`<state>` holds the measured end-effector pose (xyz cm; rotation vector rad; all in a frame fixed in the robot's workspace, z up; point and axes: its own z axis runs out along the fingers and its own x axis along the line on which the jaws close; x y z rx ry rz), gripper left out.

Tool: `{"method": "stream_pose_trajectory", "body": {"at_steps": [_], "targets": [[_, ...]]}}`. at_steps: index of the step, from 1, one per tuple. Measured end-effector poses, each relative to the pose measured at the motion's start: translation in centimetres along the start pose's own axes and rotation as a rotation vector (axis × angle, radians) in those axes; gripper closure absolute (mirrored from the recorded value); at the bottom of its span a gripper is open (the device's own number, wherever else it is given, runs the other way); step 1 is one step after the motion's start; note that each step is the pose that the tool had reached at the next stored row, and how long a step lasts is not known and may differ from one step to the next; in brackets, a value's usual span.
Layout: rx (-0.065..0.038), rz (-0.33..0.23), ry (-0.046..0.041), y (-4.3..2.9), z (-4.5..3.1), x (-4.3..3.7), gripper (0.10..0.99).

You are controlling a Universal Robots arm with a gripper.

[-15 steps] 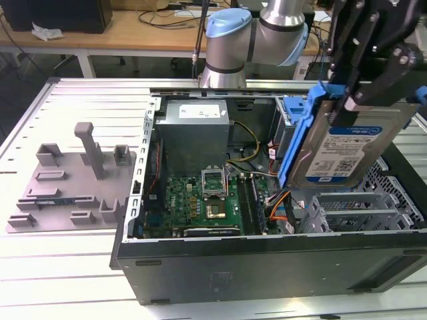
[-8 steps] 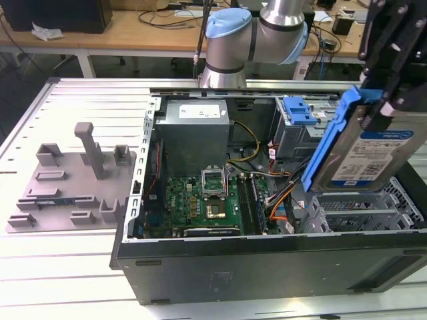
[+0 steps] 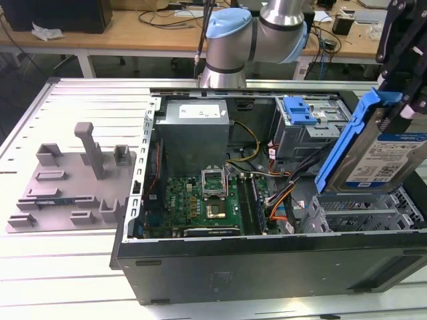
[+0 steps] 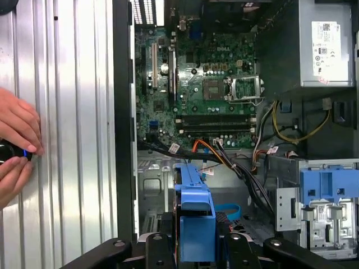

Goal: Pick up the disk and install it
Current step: 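Insert the disk into the insertion slot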

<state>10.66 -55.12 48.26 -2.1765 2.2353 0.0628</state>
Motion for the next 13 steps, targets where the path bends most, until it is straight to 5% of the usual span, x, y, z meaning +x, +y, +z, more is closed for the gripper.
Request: {"method": "stream_pose_trajectory", "body": {"at_steps": [6,13], "targets": [[0.0,0.0,-0.0001,-0.81,0.13,-0.01,0.718],[0.0,-0.003,-0.0002,-0.83,0.24,-0.01,0.718]]}}
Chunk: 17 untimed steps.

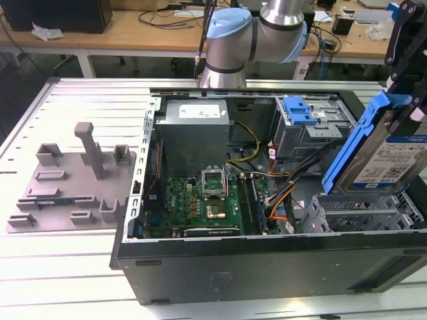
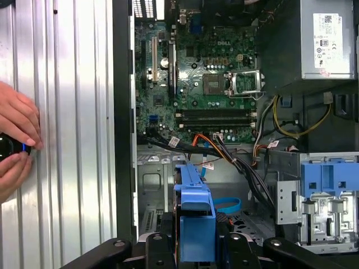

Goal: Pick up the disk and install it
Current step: 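Insert the disk into the insertion slot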

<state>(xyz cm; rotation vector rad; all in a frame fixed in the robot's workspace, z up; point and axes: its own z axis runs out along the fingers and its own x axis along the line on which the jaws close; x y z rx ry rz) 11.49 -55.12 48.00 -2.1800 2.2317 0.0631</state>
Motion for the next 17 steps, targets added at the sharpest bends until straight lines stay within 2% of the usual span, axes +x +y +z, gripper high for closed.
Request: {"method": "stream_pose_trajectory", "body": {"at_steps": [11,17], "targets": [[0.0,-0.002,0.0,0.0,0.0,0.0,0.718],[-0.001,-0.03,0.0003,0.02,0.03,0.0,0.718]]}}
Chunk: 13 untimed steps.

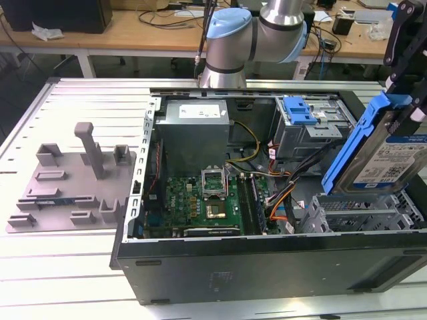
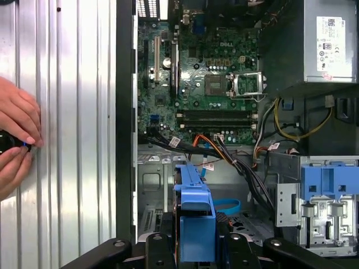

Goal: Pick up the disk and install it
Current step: 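Insert the disk into the insertion slot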

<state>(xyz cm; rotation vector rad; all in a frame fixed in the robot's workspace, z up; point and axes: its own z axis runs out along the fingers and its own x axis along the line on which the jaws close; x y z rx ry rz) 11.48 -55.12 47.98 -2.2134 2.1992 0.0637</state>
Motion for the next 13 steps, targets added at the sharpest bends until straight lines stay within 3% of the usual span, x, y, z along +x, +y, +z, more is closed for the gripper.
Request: {"method": "stream_pose_trajectory", "body": {"at_steps": [13], "targets": [[0.0,-0.004,0.0002,0.03,0.3,0.06,0.718]]}}
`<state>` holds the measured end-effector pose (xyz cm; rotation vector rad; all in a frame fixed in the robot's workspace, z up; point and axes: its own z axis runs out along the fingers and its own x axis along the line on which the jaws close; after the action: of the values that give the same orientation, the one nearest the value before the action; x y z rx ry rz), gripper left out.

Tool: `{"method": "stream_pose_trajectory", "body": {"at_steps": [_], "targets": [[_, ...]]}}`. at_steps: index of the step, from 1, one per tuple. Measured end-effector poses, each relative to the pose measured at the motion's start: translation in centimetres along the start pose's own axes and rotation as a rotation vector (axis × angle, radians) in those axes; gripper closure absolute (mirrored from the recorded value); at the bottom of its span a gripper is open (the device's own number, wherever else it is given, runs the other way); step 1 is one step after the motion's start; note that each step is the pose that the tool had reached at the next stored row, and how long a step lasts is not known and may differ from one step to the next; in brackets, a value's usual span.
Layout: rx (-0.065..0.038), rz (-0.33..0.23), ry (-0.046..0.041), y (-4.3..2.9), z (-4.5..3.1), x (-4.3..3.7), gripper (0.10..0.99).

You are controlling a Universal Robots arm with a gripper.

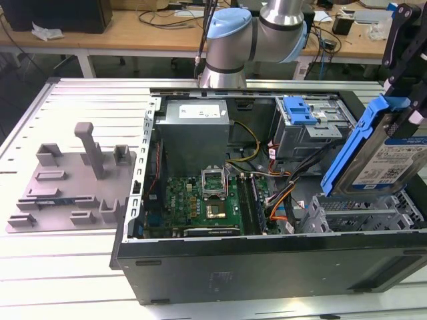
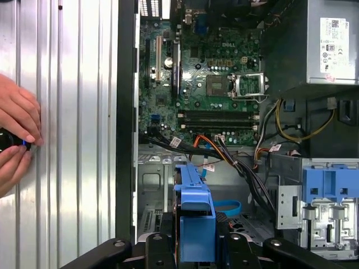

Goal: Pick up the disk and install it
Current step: 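Insert the disk into the insertion slot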

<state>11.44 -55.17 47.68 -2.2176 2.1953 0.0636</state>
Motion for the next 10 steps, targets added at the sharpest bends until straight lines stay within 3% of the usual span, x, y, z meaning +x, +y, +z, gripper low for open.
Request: {"method": "stream_pose_trajectory", "body": {"at_steps": [10], "targets": [[0.0,0.0,0.0003,0.0,0.35,0.44,0.718]]}}
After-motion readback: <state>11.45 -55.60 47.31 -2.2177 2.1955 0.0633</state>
